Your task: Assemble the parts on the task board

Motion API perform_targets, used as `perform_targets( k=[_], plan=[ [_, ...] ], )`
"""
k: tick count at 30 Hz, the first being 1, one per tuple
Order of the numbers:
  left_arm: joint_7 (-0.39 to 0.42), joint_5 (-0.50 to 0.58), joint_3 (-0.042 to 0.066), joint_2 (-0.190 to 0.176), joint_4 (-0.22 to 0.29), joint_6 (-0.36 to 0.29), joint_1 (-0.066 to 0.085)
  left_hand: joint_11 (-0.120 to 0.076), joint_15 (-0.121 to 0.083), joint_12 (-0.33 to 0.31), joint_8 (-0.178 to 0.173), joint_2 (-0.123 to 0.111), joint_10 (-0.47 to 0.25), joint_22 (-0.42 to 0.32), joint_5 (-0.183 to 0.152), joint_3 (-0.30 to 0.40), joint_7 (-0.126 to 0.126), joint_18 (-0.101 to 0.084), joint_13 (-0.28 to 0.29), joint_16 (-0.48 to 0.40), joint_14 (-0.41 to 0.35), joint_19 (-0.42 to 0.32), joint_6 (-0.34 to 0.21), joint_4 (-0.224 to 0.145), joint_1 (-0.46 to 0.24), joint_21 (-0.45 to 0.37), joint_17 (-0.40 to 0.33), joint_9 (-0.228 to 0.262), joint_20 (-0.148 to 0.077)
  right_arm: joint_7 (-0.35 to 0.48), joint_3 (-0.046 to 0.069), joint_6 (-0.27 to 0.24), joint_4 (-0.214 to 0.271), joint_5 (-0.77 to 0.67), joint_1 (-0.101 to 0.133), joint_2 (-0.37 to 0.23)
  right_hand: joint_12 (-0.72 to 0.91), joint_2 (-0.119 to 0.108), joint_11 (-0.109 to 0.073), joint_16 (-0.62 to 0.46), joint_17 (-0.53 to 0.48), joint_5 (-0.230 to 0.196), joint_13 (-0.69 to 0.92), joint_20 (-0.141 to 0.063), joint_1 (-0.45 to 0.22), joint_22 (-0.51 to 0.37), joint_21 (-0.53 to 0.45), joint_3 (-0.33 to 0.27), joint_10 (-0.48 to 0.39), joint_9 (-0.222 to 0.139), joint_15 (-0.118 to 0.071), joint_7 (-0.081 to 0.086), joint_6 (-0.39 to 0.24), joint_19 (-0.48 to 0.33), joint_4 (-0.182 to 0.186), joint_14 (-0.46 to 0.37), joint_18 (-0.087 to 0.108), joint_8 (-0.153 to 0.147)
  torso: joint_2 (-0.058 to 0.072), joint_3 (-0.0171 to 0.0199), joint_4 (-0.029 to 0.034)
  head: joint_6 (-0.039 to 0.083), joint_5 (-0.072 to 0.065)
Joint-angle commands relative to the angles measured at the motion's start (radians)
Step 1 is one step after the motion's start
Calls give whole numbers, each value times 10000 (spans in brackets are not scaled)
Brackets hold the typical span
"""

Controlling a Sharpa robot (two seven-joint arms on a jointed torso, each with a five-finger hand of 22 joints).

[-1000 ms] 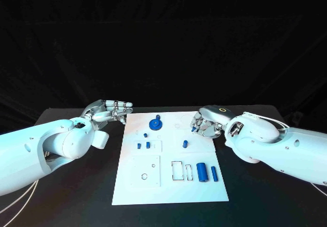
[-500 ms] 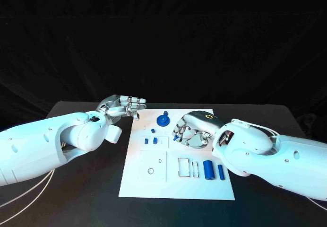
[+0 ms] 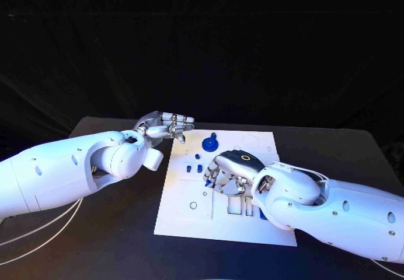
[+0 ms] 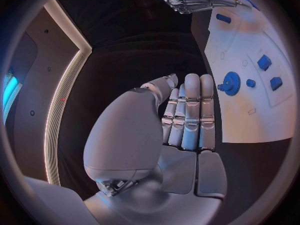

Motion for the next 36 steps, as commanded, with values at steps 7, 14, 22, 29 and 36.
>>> perform_targets(
  k=[7,14,22,29,36],
  plan=[
    [92,85,0,53,86,195,8,-16,5,61,-48,101,-66,-16,10,-59,29,154,-5,-62,-68,-28,-65,-23,3,-67,-9,-13,19,76,-54,319,-365,-526,-291,311,-41,11,55,25,-1,58,-8,-54,-77,2008,43,-32,23,276,-41,-10,-30,342,35,485,-135,39,9,1,-10,-130,142],
    [85,86,0,51,119,208,9,-17,7,75,-41,104,-65,-19,8,-68,29,154,-3,-65,-72,-31,-61,-24,-1,-73,-16,-14,22,53,-72,410,-511,-590,-393,412,-54,13,61,28,2,69,-8,-52,-95,2010,45,-39,19,279,-37,-4,-42,343,44,486,-135,31,6,-2,-2,-192,161],
    [81,86,0,46,139,217,9,-17,7,75,-41,104,-65,-19,8,-68,29,154,-3,-65,-72,-31,-61,-24,-1,-73,-16,-14,22,11,-83,471,-652,-661,-450,496,-59,14,63,25,-5,73,-8,-52,-102,2009,43,-42,17,280,-35,-2,-46,342,48,485,-135,28,6,-5,-13,-229,188],
    [75,86,0,41,148,226,10,-17,7,75,-41,104,-65,-19,8,-68,29,154,-3,-65,-72,-31,-61,-24,-1,-73,-16,-14,22,-39,-89,538,-845,-742,-482,579,-66,15,66,23,-7,79,-8,-50,-115,2005,33,-47,15,282,-32,1,-53,337,54,484,-133,24,4,0,1,-239,185],
    [57,86,0,28,160,235,10,-17,7,75,-41,104,-65,-19,8,-68,29,154,-3,-65,-72,-31,-61,-24,-1,-73,-16,-14,22,-55,-101,675,-954,-782,-535,664,-73,17,69,23,-9,85,-7,-49,-127,2008,36,-51,14,284,-29,3,-59,339,60,484,-134,19,5,-1,-4,-259,197]
  ],
)
